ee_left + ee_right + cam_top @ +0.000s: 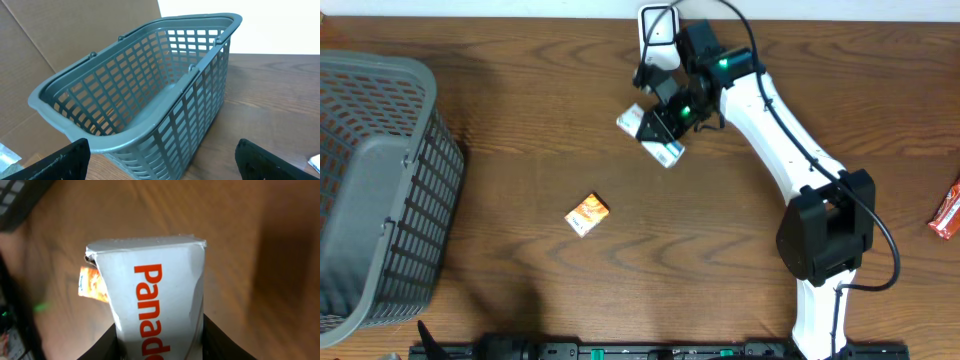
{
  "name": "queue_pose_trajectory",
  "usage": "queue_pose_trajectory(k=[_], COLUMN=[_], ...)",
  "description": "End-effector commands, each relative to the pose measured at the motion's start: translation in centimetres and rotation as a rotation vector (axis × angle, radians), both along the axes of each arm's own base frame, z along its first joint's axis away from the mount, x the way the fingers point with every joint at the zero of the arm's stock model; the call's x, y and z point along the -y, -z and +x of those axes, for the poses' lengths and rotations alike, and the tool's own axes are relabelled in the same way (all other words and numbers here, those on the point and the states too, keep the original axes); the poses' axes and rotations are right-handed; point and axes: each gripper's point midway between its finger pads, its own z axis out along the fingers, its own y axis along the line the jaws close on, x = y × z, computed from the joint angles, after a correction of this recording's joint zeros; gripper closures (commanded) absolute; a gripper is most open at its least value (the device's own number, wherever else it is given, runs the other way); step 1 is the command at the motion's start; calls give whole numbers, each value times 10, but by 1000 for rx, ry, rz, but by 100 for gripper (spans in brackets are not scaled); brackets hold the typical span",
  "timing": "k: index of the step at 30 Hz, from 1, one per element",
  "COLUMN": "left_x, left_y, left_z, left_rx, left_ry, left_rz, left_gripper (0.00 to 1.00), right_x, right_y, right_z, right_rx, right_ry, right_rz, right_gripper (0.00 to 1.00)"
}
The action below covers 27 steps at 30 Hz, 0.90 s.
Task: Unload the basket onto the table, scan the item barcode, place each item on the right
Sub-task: 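Lift the Panadol box with the right gripper toward the white scanner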
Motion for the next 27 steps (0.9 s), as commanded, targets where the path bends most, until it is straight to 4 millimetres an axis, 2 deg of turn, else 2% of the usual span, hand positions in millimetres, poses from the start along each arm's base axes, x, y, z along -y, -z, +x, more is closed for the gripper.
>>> queue_pose_trajectory(k=[1, 4, 10, 12, 14, 17, 19, 21, 27], left_x=[-1, -1, -1, -1, -1, -1, -1, -1, -1], left_y=[0, 0, 0, 0, 0, 0, 0, 0, 0], left_z=[-2, -2, -2, -2, -2, -1, -2, -2, -2], left_rx=[3, 3, 3, 3, 3, 3, 3, 3, 3], left_ry=[-11, -11, -11, -11, -11, -10, -11, -11, -11], left_rz=[0, 0, 0, 0, 0, 0, 0, 0, 0], left_gripper=[7, 7, 7, 7, 7, 7, 7, 7, 7], right_x=[9, 18, 49, 49, 45, 46, 47, 49, 50], right_y=[-29, -40, -52, -56, -69, -83, -89, -92, -78], right_z=[20, 33, 72, 86, 107, 127, 142, 161, 220], right_rx=[131, 216, 475, 555, 667, 772, 842, 923, 1128], right_ry=[9, 19, 28, 11, 21, 54, 75, 93, 200], right_rz=[-65, -137, -400, -434, -435, -467, -492, -536, -656], right_gripper=[64, 64, 64, 65, 64, 63, 59, 56, 59])
